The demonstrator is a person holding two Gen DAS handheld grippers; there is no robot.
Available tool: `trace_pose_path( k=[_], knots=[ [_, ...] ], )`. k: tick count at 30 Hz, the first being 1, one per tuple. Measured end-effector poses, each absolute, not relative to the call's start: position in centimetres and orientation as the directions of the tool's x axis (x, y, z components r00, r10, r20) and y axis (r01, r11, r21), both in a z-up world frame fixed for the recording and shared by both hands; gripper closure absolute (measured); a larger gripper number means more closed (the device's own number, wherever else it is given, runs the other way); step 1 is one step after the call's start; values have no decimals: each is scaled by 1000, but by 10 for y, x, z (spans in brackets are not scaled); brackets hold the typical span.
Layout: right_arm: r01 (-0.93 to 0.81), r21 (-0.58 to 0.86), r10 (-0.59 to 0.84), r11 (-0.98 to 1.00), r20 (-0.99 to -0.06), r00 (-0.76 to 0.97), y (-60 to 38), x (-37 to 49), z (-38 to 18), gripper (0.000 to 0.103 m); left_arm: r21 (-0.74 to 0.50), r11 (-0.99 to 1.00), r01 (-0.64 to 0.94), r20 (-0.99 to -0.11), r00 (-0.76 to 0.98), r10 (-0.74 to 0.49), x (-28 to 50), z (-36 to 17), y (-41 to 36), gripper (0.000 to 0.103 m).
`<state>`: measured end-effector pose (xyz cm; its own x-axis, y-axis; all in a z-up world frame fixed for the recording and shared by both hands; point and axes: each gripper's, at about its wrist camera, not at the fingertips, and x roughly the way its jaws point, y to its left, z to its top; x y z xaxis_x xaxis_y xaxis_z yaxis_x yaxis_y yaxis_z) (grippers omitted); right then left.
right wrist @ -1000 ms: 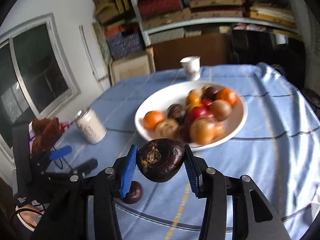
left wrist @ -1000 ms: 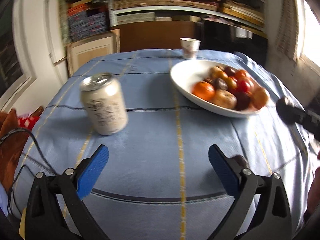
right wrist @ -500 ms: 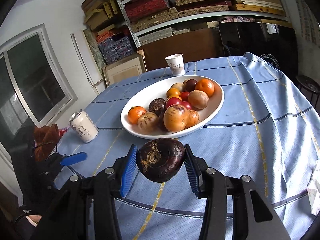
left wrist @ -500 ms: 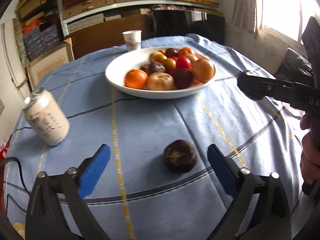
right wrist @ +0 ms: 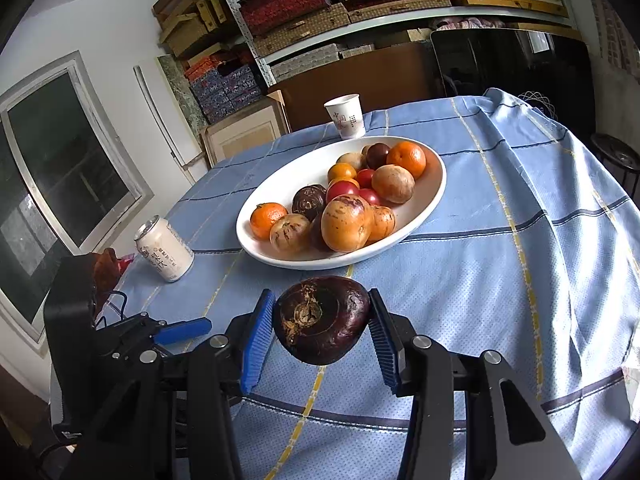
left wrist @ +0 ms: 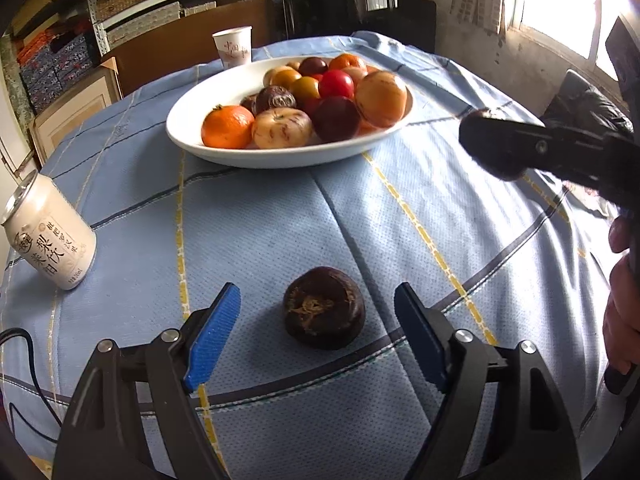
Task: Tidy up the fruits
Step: 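Grasp the last dark brown fruit with the left gripper while the right holds its fruit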
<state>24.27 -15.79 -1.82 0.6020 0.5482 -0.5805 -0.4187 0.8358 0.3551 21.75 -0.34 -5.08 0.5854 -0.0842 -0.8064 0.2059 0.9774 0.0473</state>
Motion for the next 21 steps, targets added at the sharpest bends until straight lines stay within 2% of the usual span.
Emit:
trace_pose_path(
  k=[2, 4, 9, 13, 15, 21],
  knots=[
    [-419, 353, 547, 837, -581, 603, -158, 242, -18, 56, 49, 977, 208, -814, 575, -82, 219, -53, -4, 26],
    [-420, 351, 547, 837, -582, 602, -157, 242, -18, 56, 52, 977, 208, -822, 564, -76, 221, -56, -5, 31],
    [-419, 350, 545, 838, -584, 602, -157, 242, -19, 56, 41, 975, 219, -821, 564, -92, 220, -57, -5, 37],
    [-416, 351, 544, 839, -586, 601, -158, 243, -19, 56, 26, 969, 244, -818, 563, -120, 216, -55, -8, 50],
    [-417, 351, 544, 838, -586, 600, -158, 243, -19, 56, 24, 969, 245, -818, 562, -122, 216, -55, -8, 50],
    [-429, 343, 548, 835, -591, 592, -155, 243, -21, 56, -2, 977, 214, -814, 567, -125, 216, -53, 0, 63]
  ],
)
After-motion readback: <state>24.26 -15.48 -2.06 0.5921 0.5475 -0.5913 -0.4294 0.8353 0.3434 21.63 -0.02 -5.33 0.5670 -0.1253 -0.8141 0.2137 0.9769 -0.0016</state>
